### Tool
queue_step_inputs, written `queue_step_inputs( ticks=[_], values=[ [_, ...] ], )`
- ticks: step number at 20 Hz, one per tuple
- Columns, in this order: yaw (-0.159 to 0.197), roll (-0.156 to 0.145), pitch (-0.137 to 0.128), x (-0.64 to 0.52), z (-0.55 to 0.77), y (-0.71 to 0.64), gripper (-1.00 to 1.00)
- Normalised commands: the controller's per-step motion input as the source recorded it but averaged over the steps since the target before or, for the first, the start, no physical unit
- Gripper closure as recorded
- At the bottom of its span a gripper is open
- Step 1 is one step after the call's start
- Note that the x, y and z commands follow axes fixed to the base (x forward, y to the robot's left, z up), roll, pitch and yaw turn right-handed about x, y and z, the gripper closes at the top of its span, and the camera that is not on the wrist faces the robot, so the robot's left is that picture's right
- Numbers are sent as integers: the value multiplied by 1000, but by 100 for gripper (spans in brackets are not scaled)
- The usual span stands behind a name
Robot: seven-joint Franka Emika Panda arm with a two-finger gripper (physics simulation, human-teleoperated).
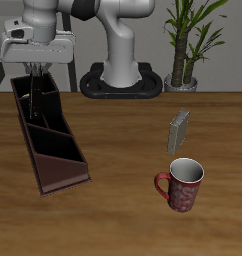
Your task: Place the white-yellow mug into the right desk caddy's right compartment and place the black book into the right desk caddy's back compartment
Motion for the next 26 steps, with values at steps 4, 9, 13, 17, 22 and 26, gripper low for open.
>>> queue_step_inputs(
  ticks=[4,9,13,17,22,26],
  values=[
    [-10,2,15,36,-115,-12,100],
    [-13,-4,23,94,-156,-35,100],
    [-16,-9,11,34,-135,-18,100],
    [-12,-6,9,22,-101,-29,100],
    [-8,-15,19,54,-159,-47,100],
    [-17,-9,9,40,-102,-24,100]
  ],
)
